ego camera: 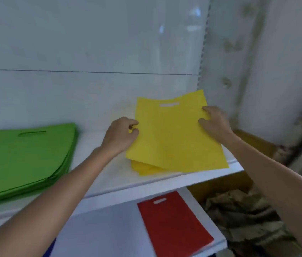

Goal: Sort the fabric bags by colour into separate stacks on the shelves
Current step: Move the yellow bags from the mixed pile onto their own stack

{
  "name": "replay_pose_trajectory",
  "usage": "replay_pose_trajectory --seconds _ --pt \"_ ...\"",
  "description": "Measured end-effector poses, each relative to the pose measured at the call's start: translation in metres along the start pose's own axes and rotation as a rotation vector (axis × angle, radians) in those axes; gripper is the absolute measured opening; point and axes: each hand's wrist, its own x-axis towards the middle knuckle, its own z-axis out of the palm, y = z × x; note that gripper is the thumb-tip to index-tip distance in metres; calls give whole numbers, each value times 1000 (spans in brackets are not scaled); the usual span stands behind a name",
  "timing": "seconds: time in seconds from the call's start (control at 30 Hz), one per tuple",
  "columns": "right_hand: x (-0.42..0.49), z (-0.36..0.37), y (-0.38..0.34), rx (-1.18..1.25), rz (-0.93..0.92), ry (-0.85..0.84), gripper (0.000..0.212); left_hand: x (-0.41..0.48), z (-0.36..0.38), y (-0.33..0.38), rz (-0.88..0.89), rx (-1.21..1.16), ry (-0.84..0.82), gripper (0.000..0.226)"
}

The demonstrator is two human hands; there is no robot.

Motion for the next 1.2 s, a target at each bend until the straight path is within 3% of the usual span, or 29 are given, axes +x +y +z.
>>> replay_pose_trajectory --seconds 0.2,0.3,0.4,0.5,0.57,0.63,0.7,0.77,0.9,1.2 --pt "56 42 17 0 -143 -223 52 4 18 -5 -184 165 14 30" --pt "65 62 27 -56 -198 -378 55 -3 31 -11 -311 203 -63 29" --pt "74 85 41 -254 -139 -663 54 -8 46 -17 -357 262 -193 34" --pt "86 106 52 -412 -117 -767 49 -4 51 -20 -378 296 -182 36" --pt "88 104 43 -434 -140 -732 45 -1 50 -19 -379 312 -185 36" --pt "85 99 26 -379 -212 -586 42 0 46 -18 -385 322 -162 36" --pt "81 96 -1 -224 -325 -416 41 0 31 -18 -380 325 -76 34" --pt "69 97 -35 -72 -436 -349 40 -5 8 -19 -373 347 -10 30" --pt "36 119 -115 179 -608 -364 37 -41 -58 -22 -392 481 87 25" --pt "-94 144 -315 478 -1036 -479 36 -202 -208 -46 -742 546 347 26"
